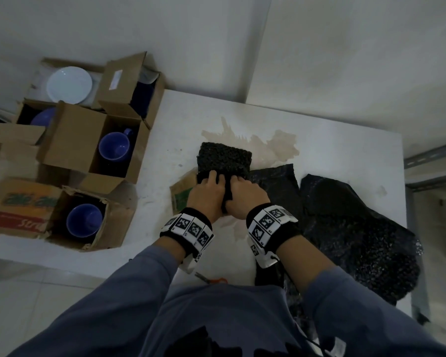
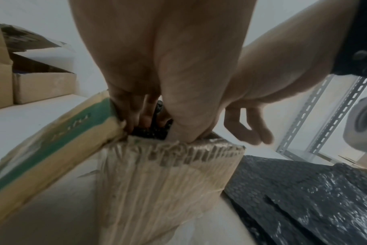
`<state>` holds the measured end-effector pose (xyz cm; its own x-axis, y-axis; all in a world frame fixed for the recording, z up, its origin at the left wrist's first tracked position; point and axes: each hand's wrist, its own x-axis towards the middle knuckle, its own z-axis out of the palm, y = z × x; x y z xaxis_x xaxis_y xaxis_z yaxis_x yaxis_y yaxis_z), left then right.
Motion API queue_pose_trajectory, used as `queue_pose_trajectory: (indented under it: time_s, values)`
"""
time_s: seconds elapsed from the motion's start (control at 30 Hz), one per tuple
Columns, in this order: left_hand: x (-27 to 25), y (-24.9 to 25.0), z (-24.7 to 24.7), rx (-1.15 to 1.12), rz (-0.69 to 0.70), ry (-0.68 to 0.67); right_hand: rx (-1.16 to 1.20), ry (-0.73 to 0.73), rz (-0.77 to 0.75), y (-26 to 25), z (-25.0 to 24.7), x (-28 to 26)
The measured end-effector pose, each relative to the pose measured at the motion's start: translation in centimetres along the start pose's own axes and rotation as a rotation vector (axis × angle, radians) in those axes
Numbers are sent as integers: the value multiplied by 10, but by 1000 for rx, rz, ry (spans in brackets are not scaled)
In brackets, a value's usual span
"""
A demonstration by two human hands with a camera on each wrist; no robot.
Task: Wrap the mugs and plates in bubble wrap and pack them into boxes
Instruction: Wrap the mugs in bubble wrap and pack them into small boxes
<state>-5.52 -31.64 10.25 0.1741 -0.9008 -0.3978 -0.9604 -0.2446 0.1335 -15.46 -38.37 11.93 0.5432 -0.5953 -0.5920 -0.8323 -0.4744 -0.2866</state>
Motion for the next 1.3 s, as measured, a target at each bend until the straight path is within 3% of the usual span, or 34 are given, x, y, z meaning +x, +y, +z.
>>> queue_pose_trajectory:
  time_s: [0.1, 0.23, 0.53, 0.67, 0.83, 1.03, 1.2, 1.3]
  values:
    - [0, -1, 2, 12, 14, -8, -71, 117, -54, -4, -4, -5]
    - [3, -5, 1, -31, 32, -23, -113, 34, -36, -2, 2, -3]
    - [-3, -16, 11, -138, 115, -20, -188, 52, -37, -2, 16, -17]
    - [-8, -18, 22, -275, 122, 67, -182, 127, -42, 0, 10, -27]
    - [-16, -9, 21, -293, 96, 215, -100, 47, 8, 0, 8, -21]
    - [-5, 1, 12, 44, 72, 42, -121, 43, -23, 1, 1, -17]
    - [-3, -1, 9, 28, 85, -18, -91, 50, -51, -3, -1, -13]
    - [-7, 1, 12, -86, 14, 48, -113, 27, -28, -1, 4, -12]
